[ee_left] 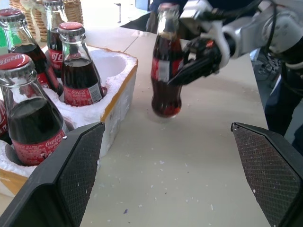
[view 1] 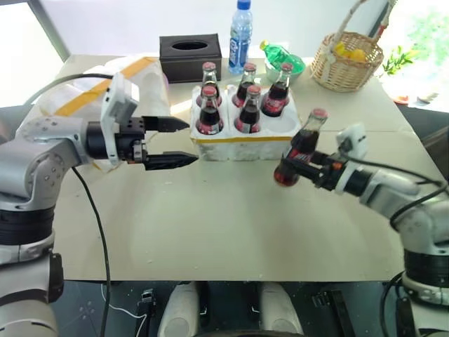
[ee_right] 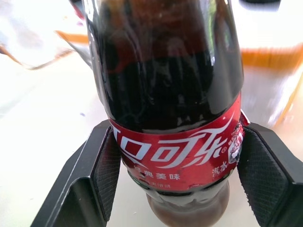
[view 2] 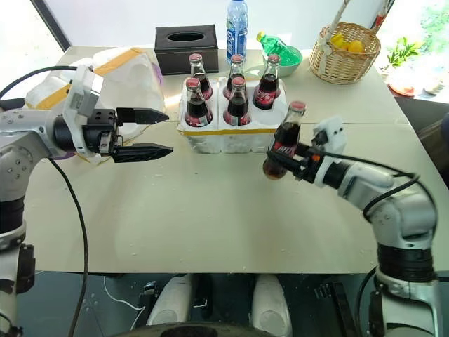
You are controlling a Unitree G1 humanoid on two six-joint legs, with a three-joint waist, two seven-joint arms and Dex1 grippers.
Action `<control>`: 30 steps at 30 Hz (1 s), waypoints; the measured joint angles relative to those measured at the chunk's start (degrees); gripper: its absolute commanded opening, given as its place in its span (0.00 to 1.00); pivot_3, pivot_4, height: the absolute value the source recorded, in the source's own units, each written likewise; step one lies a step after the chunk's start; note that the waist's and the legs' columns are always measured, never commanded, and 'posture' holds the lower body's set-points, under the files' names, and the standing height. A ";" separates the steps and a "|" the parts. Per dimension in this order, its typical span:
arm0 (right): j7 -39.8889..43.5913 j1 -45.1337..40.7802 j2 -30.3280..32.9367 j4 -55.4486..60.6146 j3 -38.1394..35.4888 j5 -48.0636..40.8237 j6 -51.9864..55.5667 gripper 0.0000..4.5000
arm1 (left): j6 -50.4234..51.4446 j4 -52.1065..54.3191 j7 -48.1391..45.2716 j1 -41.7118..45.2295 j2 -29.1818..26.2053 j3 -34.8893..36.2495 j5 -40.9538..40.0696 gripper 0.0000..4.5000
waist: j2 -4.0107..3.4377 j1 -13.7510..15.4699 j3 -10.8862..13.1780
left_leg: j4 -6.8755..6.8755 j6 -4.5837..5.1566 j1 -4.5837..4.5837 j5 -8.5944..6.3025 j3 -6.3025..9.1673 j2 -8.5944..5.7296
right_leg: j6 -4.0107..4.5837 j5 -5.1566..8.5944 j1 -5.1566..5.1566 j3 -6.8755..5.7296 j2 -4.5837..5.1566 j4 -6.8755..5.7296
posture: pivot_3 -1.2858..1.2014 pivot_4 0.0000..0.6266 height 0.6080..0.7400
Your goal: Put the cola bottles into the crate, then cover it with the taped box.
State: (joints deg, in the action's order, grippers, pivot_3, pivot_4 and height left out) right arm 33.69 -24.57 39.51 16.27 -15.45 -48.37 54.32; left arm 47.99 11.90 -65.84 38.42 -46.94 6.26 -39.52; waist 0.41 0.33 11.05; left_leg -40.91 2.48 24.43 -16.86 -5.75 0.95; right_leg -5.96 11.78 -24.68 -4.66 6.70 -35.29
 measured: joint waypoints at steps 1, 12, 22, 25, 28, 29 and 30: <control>0.28 -3.40 0.59 -0.14 -0.81 -1.46 0.57 0.64 | 0.00 0.11 0.20 -0.13 -0.02 0.13 -0.19 1.00 | 0.00 -0.15 0.00 | 0.00 0.00 -0.01 0.00 0.00 0.01 | 0.00 0.00 0.00 0.00 -0.01 -0.02 | 0.52 0.24 1.00; -5.77 -26.40 -7.18 -25.83 11.94 16.60 -10.11 0.64 | -1.81 0.03 2.08 -0.13 0.22 0.15 -0.68 1.00 | 0.01 -0.79 0.00 | 0.08 -0.01 0.14 0.01 -0.03 -0.04 | 0.00 0.00 -0.11 0.00 0.02 -0.01 | 0.52 0.24 1.00; -4.27 -26.00 -9.56 -32.12 16.15 23.90 -11.53 0.93 | -2.26 0.01 2.94 -0.35 -0.43 0.86 -0.71 1.00 | -0.02 -1.00 0.01 | 0.17 -0.05 0.50 0.04 -0.13 -0.04 | -0.02 -0.01 -0.48 0.00 0.01 -0.03 | 0.52 0.24 1.00; -4.21 -26.00 -9.71 -32.12 16.10 24.74 -12.28 0.98 | -2.30 -0.06 3.30 -0.83 -1.30 1.44 -0.66 1.00 | -0.01 -1.03 0.01 | 0.16 -0.07 0.50 0.05 -0.11 -0.04 | -0.02 -0.01 -0.48 0.00 0.01 -0.03 | 0.52 0.24 1.00; -2.76 -25.83 -8.72 -30.77 15.10 24.49 -11.35 0.98 | -2.29 -0.13 3.78 -2.96 -2.92 2.73 -0.62 1.00 | -0.02 -1.04 0.01 | 0.17 -0.09 0.50 0.06 -0.08 -0.03 | -0.02 0.00 -0.51 0.00 0.01 -0.04 | 0.52 0.24 1.00; -1.72 -25.66 -7.54 -29.38 14.47 24.20 -10.76 0.98 | -2.24 -0.14 4.00 -3.92 -3.73 3.84 -0.66 1.00 | -0.02 -1.02 0.01 | 0.18 -0.09 0.50 0.06 -0.07 -0.02 | -0.02 0.00 -0.51 -0.01 0.01 -0.04 | 0.52 0.24 1.00; -0.79 -25.57 -6.06 -27.97 14.03 23.64 -10.11 0.98 | -2.18 -0.19 4.22 -4.62 -4.63 4.97 -0.68 1.00 | -0.02 -1.01 0.02 | 0.20 -0.09 0.51 0.06 -0.07 -0.02 | -0.02 0.00 -0.52 -0.01 0.01 -0.04 | 0.52 0.24 1.00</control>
State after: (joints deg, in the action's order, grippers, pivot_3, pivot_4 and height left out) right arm 32.91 -50.14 33.44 -11.70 -1.42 -24.74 44.21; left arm 45.81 11.71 -61.62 33.80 -51.58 11.23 -40.20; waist 0.39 -0.69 11.06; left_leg -40.71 2.40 24.93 -16.80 -5.82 0.92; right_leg -5.97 11.77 -25.20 -4.66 6.71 -35.33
